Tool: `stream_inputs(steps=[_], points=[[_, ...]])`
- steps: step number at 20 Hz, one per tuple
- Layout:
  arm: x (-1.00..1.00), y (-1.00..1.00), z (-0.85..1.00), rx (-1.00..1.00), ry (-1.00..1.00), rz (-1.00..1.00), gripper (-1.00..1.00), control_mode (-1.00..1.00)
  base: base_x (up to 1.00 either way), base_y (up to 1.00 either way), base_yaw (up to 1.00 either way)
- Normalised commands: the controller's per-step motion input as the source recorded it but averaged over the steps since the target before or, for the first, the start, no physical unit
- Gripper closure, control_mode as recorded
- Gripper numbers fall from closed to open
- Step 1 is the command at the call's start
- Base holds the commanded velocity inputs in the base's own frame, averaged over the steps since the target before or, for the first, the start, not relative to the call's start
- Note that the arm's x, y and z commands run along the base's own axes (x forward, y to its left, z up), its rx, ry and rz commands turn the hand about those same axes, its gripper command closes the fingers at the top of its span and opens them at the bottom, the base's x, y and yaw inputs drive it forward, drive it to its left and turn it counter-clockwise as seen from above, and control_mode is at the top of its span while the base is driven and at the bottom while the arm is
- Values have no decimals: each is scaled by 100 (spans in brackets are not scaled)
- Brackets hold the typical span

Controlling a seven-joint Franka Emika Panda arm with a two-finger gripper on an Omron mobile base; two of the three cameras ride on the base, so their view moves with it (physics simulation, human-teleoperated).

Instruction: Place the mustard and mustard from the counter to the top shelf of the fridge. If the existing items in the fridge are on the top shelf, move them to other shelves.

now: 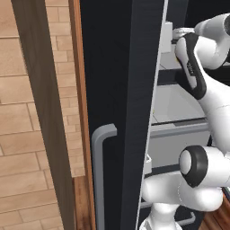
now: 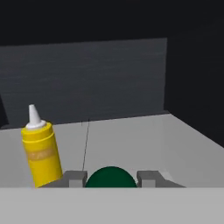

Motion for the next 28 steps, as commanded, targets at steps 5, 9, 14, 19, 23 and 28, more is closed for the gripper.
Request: stream_inputs(steps=[5, 9, 14, 19, 23, 28], points=[[94, 0, -6, 0, 1, 1, 100, -100, 0, 0, 0], [66, 0, -19, -2, 4, 0, 100, -100, 0, 0, 0], [45, 0, -24, -3, 4, 0, 100, -100, 0, 0, 0], [33, 0, -28, -5, 3, 0, 100, -100, 0, 0, 0], [21, 0, -30, -5, 3, 0, 100, -100, 0, 0, 0], [3, 0, -15, -1, 1, 0, -100, -100, 0, 0, 0]])
